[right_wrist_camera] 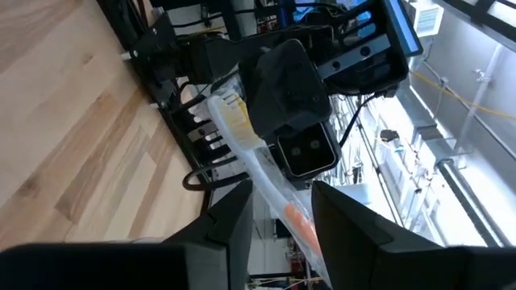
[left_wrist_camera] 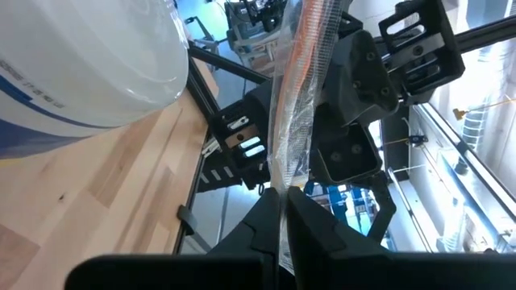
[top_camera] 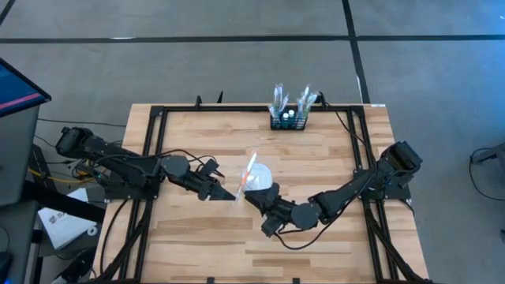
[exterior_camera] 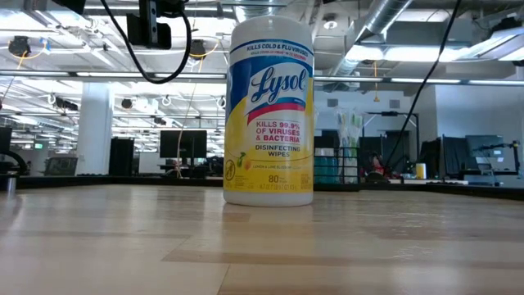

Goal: Pick & Place toothbrushing station
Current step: Put the orange toothbrush into the black mesh organizer

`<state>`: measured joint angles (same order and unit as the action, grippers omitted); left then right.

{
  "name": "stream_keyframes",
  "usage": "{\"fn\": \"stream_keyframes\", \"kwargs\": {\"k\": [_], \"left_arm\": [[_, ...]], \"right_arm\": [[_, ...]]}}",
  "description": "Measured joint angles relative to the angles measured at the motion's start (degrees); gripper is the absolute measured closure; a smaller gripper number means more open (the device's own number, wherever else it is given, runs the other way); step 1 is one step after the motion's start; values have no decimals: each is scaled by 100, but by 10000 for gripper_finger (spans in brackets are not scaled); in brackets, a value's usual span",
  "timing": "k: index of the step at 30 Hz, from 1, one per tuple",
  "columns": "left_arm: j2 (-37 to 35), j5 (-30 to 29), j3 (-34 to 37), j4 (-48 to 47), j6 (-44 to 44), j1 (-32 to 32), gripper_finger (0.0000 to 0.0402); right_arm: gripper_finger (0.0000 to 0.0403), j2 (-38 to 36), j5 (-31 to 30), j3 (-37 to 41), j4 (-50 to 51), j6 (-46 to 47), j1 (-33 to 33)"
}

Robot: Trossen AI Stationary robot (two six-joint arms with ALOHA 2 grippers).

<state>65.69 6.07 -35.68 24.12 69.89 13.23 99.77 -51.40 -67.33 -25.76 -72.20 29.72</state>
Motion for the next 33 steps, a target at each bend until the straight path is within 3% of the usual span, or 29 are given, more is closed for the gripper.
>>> {"fn": "stream_keyframes", "kwargs": {"k": [20,33], "left_arm": [[0,2,0,44,76,2,396],[2,1,0,58,74,1,396]], "right_arm": [[285,0,104,0,-4,-345,-171],[285,178,514,-115,-64,-621,-306]]}}
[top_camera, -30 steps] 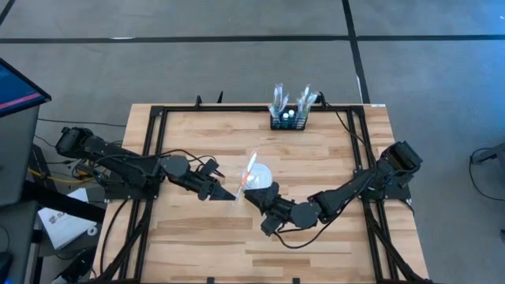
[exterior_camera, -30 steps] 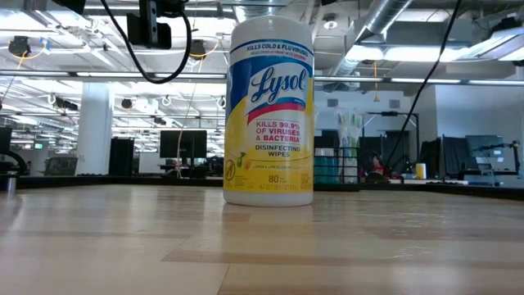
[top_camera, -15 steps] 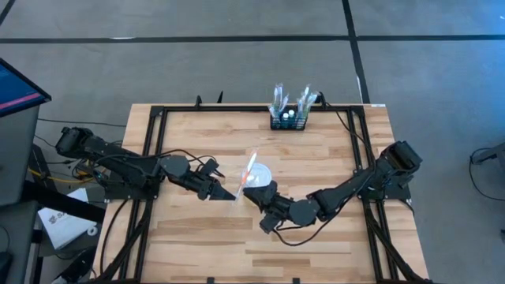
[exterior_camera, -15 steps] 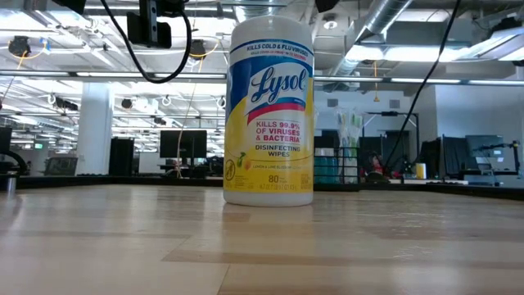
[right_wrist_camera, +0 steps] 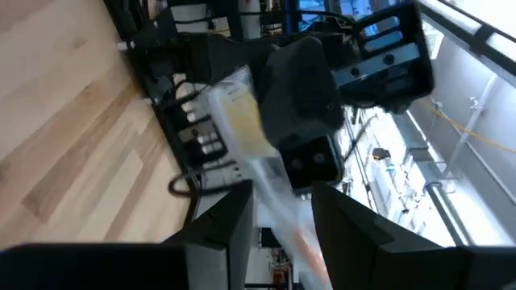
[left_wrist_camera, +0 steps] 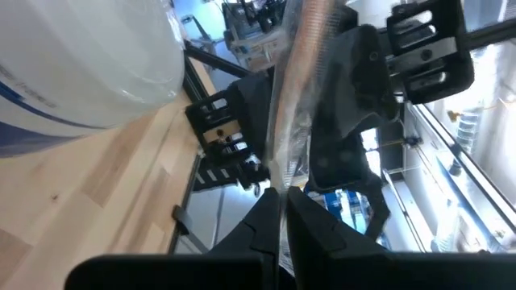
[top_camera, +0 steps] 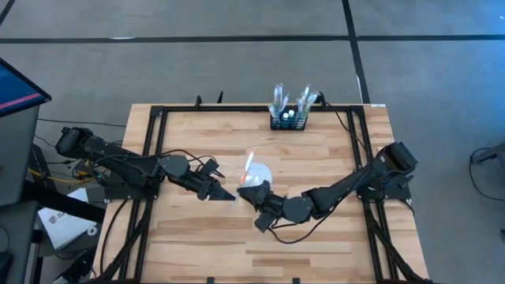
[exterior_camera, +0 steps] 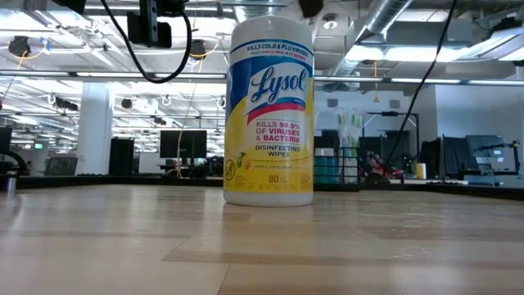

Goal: Pick & Place toothbrushing station
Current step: Put the orange toothbrush into the black mesh organizer

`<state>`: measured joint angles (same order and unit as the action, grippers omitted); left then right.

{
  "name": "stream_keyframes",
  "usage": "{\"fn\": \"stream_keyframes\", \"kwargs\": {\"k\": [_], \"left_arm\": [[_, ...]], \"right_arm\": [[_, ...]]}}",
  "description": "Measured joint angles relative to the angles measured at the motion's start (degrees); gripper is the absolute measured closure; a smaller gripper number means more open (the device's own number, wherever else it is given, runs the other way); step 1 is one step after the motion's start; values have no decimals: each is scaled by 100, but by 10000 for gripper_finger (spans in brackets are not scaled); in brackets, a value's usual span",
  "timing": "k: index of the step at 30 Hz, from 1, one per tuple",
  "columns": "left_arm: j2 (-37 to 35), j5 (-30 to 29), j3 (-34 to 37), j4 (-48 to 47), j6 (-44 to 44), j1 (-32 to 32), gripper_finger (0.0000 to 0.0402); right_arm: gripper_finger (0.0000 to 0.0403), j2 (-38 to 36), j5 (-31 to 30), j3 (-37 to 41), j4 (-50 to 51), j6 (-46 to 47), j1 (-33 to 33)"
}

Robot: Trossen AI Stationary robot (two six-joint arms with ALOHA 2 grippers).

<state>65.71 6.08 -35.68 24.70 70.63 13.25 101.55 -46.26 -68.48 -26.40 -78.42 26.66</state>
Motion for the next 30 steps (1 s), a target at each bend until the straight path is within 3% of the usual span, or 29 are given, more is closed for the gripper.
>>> {"fn": "stream_keyframes", "kwargs": {"k": [10,13,18,30], "left_arm": [[4,40,4,13,-4,1,396],[9,38,7,16,-11,-5,396],[7,69,7,13,-16,-3,396],[4,82,7,38,-327,-1,397]], "right_arm": [[292,890,-580,-792,-11,-694,-73],[321,1014,-1117,-950,15,-714,-86],[393,1027,-1227,-959,47,-727,-74],[400,1030,-1458,-956,27,-557,-42]]}}
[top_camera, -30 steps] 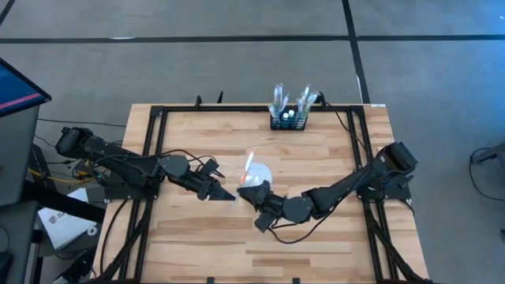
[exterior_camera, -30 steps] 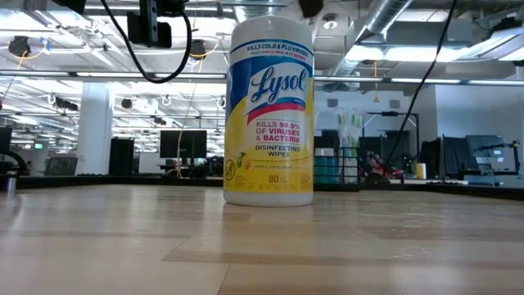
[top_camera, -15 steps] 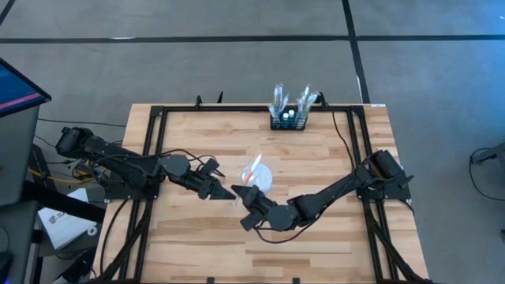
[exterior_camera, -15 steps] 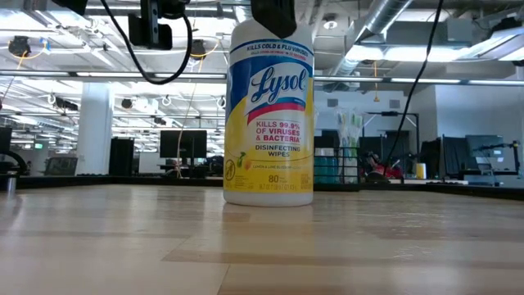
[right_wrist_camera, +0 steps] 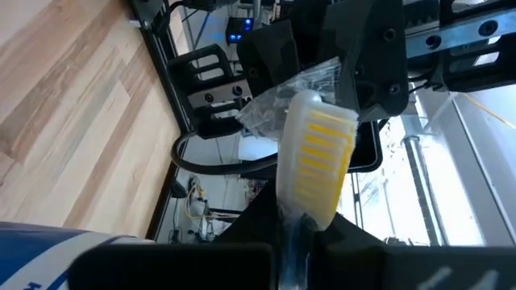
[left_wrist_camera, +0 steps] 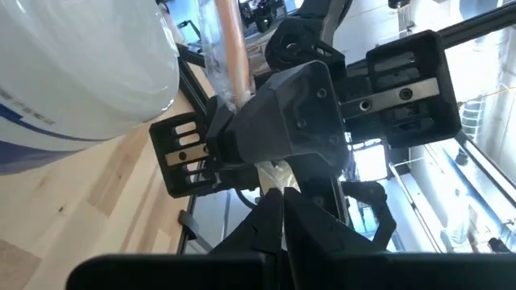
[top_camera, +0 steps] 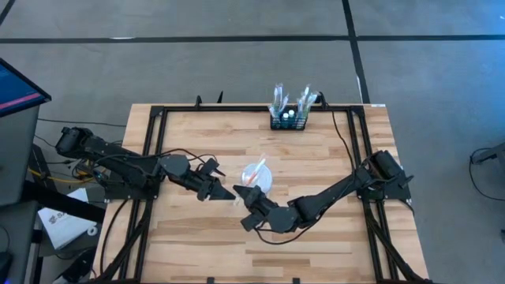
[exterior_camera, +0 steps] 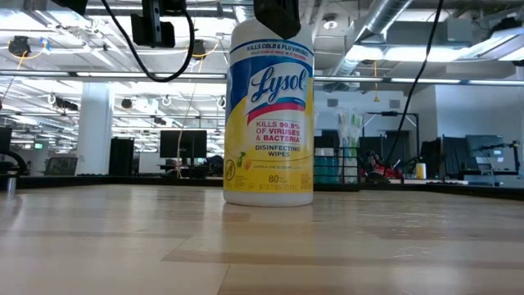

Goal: Pick & Place toothbrushing station
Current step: Put the orange toothbrush into the black mesh organizer

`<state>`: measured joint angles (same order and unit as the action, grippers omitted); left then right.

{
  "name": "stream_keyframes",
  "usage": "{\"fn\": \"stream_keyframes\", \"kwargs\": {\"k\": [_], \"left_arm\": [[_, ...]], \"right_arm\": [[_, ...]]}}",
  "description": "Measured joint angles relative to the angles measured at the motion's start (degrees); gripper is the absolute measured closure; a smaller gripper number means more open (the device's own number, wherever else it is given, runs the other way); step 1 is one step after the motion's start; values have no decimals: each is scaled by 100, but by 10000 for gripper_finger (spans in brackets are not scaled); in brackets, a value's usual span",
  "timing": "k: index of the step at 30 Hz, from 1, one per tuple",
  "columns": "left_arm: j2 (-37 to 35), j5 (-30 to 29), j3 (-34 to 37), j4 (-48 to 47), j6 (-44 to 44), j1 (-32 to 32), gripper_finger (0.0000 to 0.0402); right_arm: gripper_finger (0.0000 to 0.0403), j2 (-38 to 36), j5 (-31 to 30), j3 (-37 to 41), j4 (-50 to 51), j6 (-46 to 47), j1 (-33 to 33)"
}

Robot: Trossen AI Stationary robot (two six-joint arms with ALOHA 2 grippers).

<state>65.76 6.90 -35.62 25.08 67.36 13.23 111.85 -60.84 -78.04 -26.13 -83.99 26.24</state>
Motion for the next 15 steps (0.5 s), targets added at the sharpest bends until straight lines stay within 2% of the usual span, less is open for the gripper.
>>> {"fn": "stream_keyframes", "kwargs": {"k": [15], "left_arm": [[-97,60,0,148,-423,-138,396]], "right_arm": [[402,-17,-250,0,-31,170,-36]]}}
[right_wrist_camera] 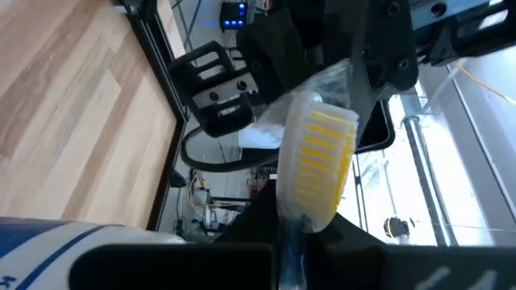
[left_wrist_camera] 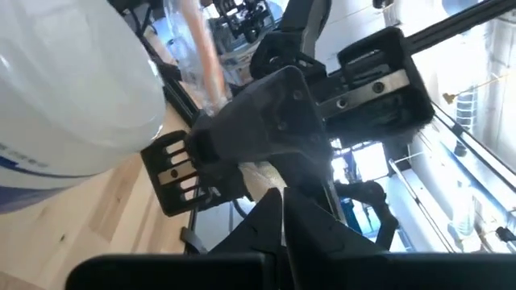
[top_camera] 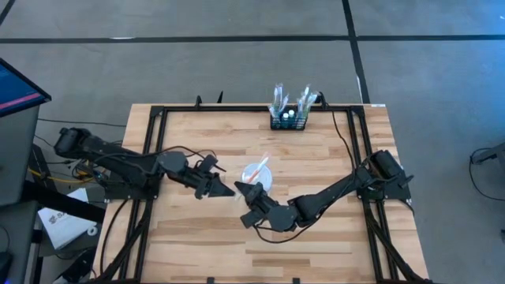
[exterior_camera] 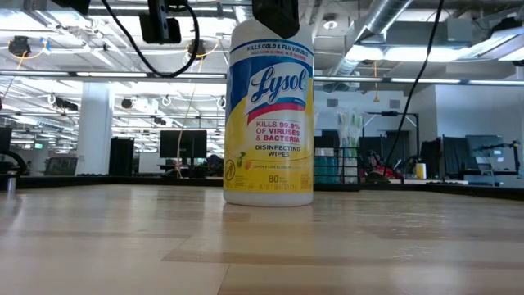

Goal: Pick & Place toothbrushing station
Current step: Put the orange toothbrush into the black mesh organizer

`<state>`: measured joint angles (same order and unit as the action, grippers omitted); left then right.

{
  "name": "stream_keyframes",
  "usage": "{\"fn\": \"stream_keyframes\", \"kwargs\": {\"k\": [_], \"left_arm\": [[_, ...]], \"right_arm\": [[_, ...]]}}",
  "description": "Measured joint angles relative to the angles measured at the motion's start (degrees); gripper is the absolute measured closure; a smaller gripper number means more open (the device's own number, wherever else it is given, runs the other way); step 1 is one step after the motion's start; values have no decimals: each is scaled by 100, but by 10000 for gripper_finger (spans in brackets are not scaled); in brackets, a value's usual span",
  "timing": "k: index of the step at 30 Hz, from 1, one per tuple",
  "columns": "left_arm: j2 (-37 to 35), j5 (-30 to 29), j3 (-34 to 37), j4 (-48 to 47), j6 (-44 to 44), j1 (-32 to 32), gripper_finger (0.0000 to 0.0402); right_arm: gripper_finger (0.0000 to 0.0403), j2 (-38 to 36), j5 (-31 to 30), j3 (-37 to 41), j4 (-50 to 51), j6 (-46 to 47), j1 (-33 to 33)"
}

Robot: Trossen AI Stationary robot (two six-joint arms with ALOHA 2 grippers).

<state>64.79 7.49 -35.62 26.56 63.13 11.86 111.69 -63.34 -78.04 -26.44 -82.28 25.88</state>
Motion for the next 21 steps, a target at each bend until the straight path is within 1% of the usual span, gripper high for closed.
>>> {"fn": "stream_keyframes", "kwargs": {"k": [7,13,18,21], "left_arm": [[-384,47,-11,49,-561,11,396],[-625,4,-10,6,-1148,21,396],[-640,4,-6,-6,-1228,31,396],[-590,0,-4,9,-1309,39,396]], "right_arm": [[402,-1,-207,7,33,0,-62],[402,-164,-150,1,68,334,-193],[402,-501,-57,11,530,1060,-301],[403,-771,185,11,973,1682,-370]]}}
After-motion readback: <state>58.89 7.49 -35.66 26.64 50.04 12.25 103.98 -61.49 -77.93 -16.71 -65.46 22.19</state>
